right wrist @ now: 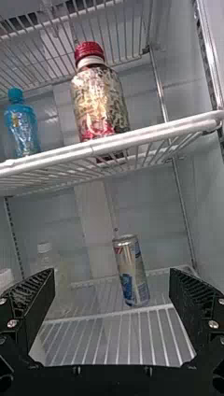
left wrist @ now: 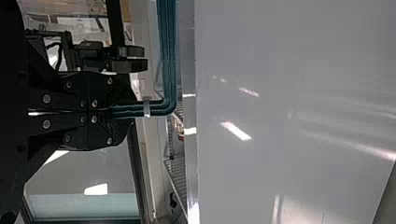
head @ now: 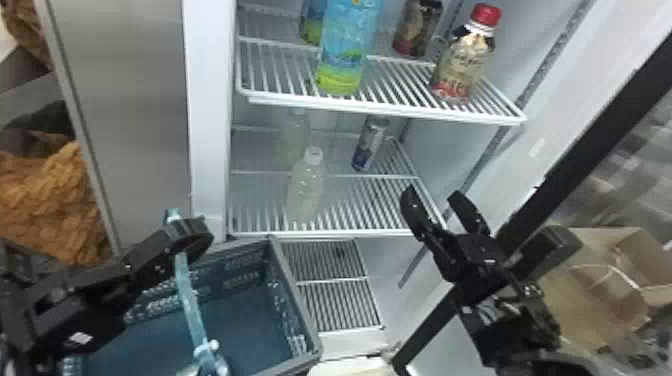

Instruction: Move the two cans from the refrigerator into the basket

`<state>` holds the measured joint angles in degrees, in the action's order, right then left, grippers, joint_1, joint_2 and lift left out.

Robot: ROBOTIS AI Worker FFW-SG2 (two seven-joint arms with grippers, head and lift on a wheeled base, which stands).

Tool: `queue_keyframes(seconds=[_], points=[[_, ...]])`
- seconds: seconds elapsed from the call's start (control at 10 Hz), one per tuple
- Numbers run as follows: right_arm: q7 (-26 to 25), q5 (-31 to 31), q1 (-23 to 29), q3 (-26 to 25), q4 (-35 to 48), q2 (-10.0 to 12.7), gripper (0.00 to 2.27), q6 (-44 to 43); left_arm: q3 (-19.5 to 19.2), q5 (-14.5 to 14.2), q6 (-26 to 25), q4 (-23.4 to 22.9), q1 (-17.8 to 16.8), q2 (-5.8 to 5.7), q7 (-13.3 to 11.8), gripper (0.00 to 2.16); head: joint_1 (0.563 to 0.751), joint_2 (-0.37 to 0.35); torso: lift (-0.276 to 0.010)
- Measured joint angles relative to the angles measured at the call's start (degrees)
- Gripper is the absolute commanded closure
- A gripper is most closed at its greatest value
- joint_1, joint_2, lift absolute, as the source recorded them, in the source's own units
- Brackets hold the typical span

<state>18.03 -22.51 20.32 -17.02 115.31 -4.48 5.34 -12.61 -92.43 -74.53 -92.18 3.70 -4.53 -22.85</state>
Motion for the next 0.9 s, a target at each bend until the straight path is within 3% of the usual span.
queue_keyframes(seconds=[0.9], points=[[-0.8,5.5,-17.6,1.6,-20.2,-0.3,0.13,0.0,1.2,0.1,-0.3,0.0,-1.3,-0.21,0.0,1.20,0.695,-0.320,-0.218]])
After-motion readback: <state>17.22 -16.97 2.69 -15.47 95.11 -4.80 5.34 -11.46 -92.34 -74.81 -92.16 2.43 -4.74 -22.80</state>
